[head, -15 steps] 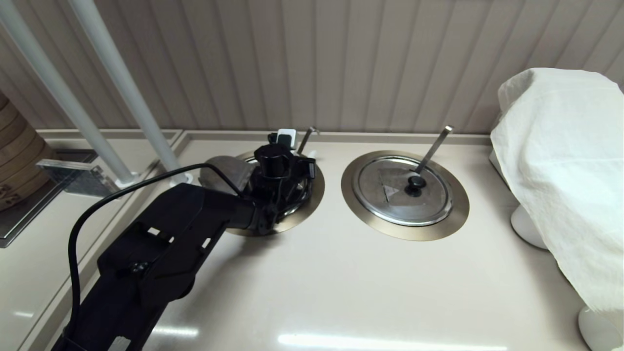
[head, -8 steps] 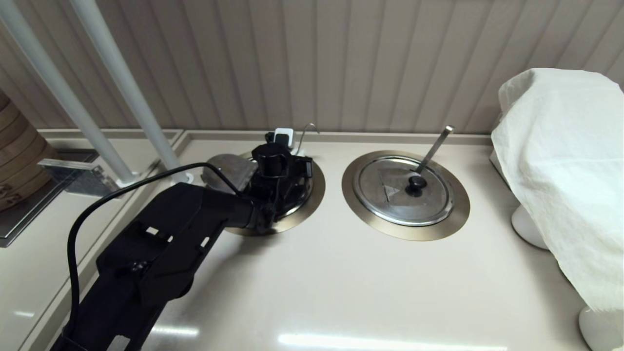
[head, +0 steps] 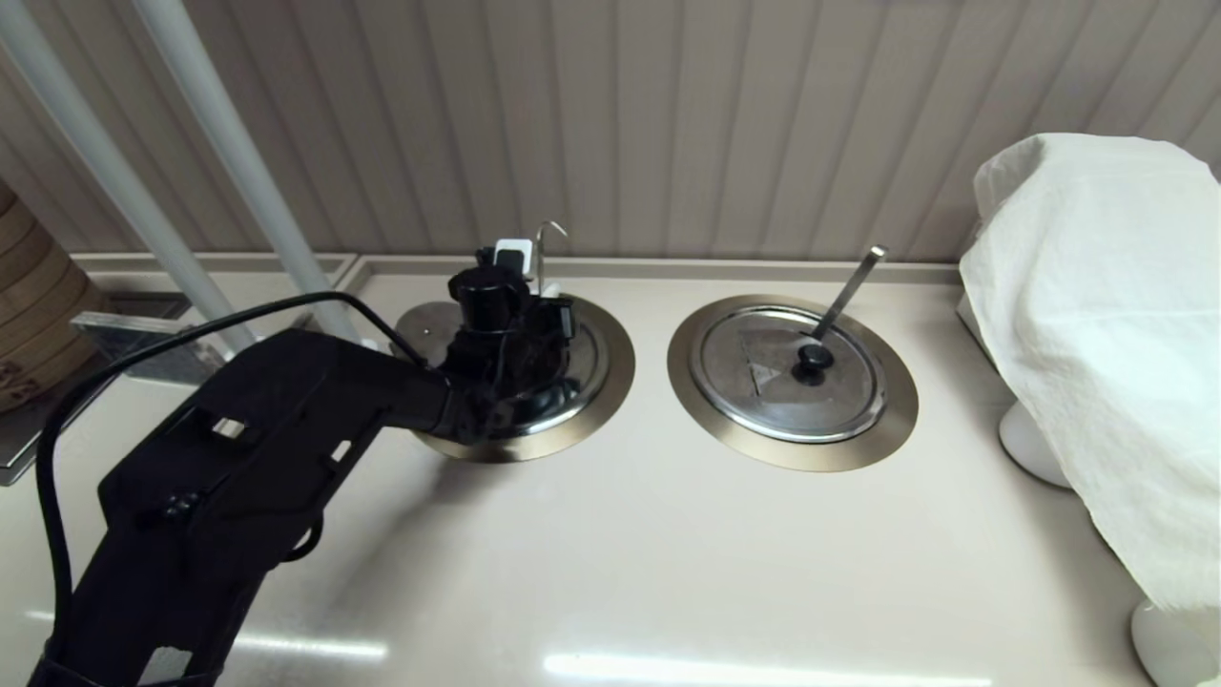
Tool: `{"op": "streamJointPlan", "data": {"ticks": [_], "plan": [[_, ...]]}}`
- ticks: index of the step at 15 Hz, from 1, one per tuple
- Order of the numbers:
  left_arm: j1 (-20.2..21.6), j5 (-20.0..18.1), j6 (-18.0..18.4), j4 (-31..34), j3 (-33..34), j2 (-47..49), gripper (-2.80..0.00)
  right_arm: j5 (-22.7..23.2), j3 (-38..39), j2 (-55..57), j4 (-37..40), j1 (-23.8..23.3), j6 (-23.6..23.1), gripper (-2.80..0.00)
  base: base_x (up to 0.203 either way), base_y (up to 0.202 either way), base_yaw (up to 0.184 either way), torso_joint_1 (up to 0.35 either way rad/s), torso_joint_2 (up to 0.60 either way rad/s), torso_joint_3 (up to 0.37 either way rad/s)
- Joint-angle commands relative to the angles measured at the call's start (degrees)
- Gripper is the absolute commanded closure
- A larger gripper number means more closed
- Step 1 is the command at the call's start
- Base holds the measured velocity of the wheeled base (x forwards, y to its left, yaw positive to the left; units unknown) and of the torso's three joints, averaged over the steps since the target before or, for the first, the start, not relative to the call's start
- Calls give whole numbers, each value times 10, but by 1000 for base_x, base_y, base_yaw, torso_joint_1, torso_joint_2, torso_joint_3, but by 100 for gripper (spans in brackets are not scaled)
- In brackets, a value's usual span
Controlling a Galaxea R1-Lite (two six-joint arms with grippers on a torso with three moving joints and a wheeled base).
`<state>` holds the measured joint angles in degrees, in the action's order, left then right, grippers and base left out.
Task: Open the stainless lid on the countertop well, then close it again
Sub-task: Stir with a spoon
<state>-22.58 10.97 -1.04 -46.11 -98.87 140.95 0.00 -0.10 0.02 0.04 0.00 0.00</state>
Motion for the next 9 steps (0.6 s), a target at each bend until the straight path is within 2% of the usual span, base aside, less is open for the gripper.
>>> {"op": "streamJointPlan", "data": {"ticks": [1,4,9], "plan": [[6,1,6,-9,52,-39,0,0,0,0,1,0,0,-280,0,0,0,0,0,0],[10,-11,15,-22,121,-100,0,0,0,0,1,0,0,-280,0,0,0,0,0,0],[10,-2,32,-23,126,-113,0,0,0,0,1,0,0,-280,0,0,0,0,0,0]]}}
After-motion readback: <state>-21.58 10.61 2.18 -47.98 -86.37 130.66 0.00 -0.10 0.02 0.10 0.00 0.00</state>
